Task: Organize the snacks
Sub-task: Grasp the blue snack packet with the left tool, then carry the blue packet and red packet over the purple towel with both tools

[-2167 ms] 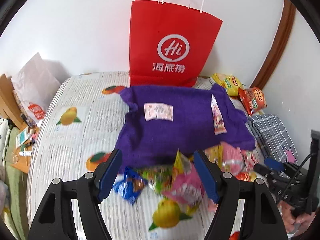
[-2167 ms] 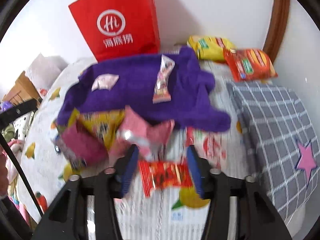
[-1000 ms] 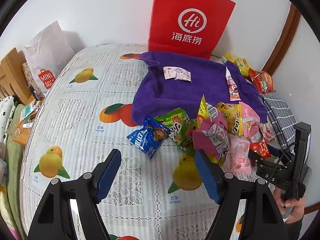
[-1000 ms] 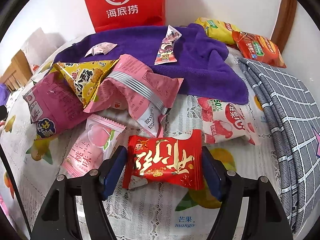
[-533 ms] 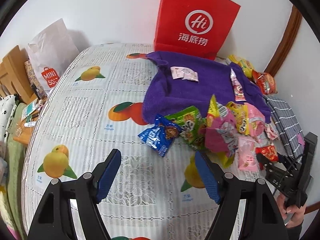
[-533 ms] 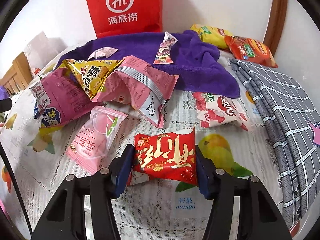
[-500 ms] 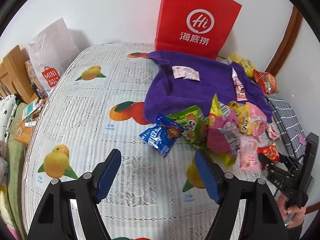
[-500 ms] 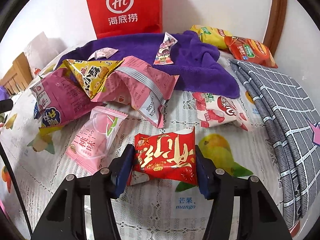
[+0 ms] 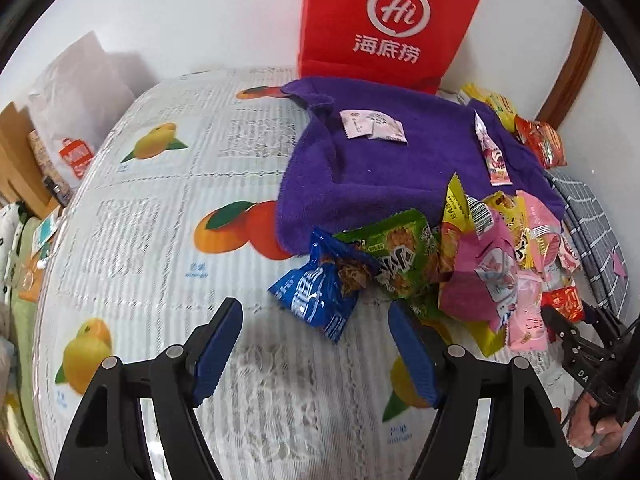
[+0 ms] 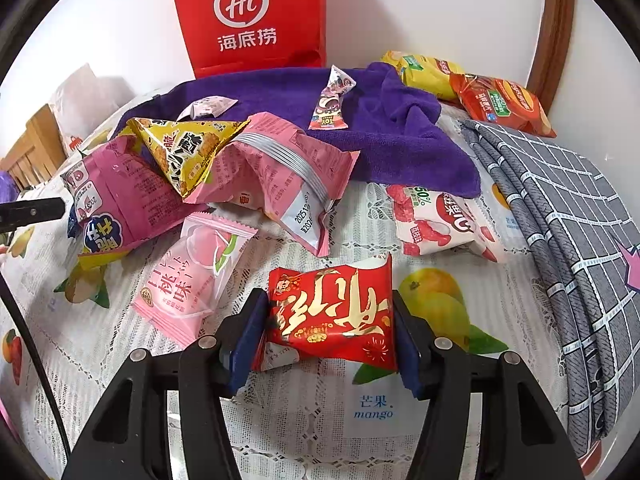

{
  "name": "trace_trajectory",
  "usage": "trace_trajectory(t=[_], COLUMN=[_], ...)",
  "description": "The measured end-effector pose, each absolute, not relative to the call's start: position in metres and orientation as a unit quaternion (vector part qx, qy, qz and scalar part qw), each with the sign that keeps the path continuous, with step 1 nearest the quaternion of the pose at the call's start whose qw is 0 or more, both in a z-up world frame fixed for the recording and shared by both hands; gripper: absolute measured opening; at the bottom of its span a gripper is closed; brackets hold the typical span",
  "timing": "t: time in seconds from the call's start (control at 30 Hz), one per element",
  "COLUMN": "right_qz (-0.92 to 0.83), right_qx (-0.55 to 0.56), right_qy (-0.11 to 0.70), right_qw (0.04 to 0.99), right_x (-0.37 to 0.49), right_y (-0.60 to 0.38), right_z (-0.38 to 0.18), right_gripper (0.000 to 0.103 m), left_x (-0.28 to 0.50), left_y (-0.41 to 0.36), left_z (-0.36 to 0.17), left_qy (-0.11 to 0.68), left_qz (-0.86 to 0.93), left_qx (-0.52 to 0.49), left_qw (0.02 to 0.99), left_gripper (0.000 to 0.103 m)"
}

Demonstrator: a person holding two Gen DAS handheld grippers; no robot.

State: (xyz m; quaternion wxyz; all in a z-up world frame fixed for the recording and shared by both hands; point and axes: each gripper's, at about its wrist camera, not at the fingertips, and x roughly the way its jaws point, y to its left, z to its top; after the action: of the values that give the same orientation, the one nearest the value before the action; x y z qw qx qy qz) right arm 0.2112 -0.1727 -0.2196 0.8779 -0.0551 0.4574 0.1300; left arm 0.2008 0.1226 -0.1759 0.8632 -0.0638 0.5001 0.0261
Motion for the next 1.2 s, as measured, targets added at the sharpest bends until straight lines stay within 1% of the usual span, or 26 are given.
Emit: trace_trajectory(t=[0.37, 0.57, 0.63, 0.67, 0.7, 0.8, 0.83, 0.87, 1.2], right_qz=[0.127, 0.128, 0.128, 0.128, 0.128, 0.128, 0.128, 0.128, 0.130], right_qx=[-0.058, -0.057, -0.056, -0.056, -0.056, -0.056, -0.056, -0.056, -0.050], right_qy=[0.457, 0.457, 0.457, 0.457, 0.457, 0.457, 0.457, 0.457, 0.456], right_qw=[0.878, 0.878, 0.878, 0.878, 0.878, 0.878, 0.878, 0.878, 0.879], right_x=[0.211, 0.211, 0.211, 0.212, 0.212, 0.212, 0.211, 0.212, 0.212], right_y=[-0.172, -0.172, -0.172, -0.172, -0.172, -0.172, -0.172, -0.172, -0.173], right_z=[-0.220, -0.221, -0.221, -0.221, -0.221, -0.221, -0.221, -0.221, -0.221], right_gripper=[0.059, 0.061, 0.061, 0.061, 0.061, 0.061, 0.061, 0.061, 0.060], left_x=[0.225, 0.230, 0.229, 0.227, 0.227, 0.222, 0.219, 0.218, 0.188], left_y=[0.123, 0.118, 0.115, 0.115, 0.115, 0.114, 0.114, 0.114, 0.123], left_z=[-0.202, -0.208, -0.207, -0.205, -0.205, -0.204, -0.203, -0.203, -0.186], left_qy=[0.515, 0.501, 0.495, 0.492, 0.492, 0.491, 0.492, 0.493, 0.497], left_qz=[0.009, 0.021, 0.015, 0.016, 0.017, 0.017, 0.020, 0.021, 0.042], left_qx=[-0.040, -0.006, -0.004, -0.004, -0.003, -0.001, -0.003, -0.005, -0.031], left_qw=[0.856, 0.865, 0.869, 0.870, 0.871, 0.871, 0.870, 0.870, 0.866], left_gripper=[0.074, 0.073, 0.064, 0.056, 0.051, 0.045, 0.045, 0.042, 0.039])
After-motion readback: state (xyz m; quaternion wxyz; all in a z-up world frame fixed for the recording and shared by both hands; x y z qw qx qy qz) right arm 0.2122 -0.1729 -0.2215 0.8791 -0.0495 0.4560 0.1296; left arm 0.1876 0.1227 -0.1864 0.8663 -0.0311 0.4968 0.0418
